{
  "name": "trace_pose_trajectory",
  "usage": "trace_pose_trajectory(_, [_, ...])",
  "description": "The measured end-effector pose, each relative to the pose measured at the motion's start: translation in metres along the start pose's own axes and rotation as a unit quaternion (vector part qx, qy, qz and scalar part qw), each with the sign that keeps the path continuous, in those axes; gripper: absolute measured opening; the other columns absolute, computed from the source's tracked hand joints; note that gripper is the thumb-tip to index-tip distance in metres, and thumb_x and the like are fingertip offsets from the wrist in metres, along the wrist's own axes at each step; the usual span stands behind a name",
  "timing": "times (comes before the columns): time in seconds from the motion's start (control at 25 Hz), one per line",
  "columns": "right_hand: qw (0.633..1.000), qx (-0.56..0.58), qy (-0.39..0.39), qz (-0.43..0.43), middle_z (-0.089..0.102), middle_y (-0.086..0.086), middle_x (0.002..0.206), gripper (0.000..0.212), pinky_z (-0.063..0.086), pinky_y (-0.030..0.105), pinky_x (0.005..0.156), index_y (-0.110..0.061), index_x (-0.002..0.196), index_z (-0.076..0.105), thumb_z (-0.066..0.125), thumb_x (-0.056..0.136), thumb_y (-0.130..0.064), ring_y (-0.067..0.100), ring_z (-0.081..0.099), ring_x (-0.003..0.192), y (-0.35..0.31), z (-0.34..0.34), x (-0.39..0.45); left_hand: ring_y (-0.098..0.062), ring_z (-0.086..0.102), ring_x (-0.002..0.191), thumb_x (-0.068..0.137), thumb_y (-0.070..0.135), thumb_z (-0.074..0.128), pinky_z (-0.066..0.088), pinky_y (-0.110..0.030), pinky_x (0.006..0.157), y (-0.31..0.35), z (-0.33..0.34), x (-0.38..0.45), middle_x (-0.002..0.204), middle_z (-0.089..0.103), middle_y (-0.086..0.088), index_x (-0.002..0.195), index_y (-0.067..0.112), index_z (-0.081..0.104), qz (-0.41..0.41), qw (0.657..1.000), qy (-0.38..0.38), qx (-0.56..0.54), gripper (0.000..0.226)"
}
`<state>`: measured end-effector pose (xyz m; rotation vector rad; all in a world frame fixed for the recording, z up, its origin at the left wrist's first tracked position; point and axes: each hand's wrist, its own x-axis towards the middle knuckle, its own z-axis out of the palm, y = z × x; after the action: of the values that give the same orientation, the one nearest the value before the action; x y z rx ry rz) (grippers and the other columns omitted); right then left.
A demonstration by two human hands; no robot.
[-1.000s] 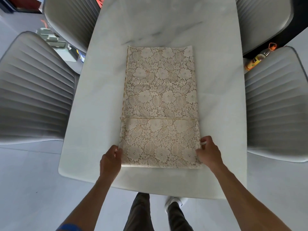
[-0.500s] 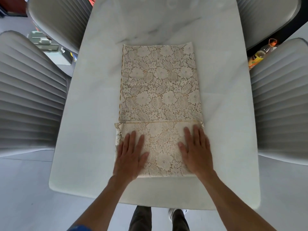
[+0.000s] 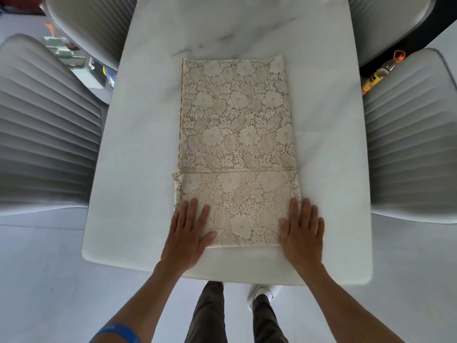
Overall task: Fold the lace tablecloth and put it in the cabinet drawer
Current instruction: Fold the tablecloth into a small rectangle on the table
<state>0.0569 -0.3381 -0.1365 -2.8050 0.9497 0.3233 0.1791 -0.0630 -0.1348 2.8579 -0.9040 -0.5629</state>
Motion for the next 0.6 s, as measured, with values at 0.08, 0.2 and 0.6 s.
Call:
trace_pose_trajectory(0.08, [0.995,-0.031,0.025,-0.089,0.022,0.018,0.161,0.06,0.026,0.056,0.114,-0.012,0.154,0.025,0.036,0.098,-0.029,0.04,0.023,0.146,0.0,-0.002,-0.018,-0.033,0.004,0.15,0.096,0.053,0.036,0.013,-0.047,0.121,0.004,-0.012,-0.005,0.162,0.005,-0.013,0.154,0.019,0.019,0.018,1.0,-0.013,-0.02,0.069])
trace_pose_trajectory(0.2, [0.97,-0.045,0.008,-0.238,0.024,0.018,0.16,0.078,0.032,0.052,0.113,-0.007,0.151,0.031,0.051,0.076,-0.005,0.04,0.023,0.146,0.013,0.003,-0.052,-0.04,0.014,0.148,0.09,0.038,0.058,0.026,-0.062,0.114,0.014,-0.017,-0.027,0.161,0.018,-0.016,0.149,0.016,0.035,0.064,0.996,-0.041,-0.04,0.068])
trace_pose_trajectory(0.6, [0.989,-0.054,-0.102,-0.096,0.031,0.021,0.154,0.083,0.052,0.04,0.078,-0.007,0.149,0.031,0.063,0.073,-0.014,0.039,0.054,0.111,-0.019,-0.041,-0.027,-0.052,0.049,0.124,0.069,0.03,0.078,0.05,-0.06,0.089,0.047,-0.025,-0.023,0.143,0.046,-0.028,0.126,0.005,0.06,-0.021,0.997,-0.042,0.062,0.065])
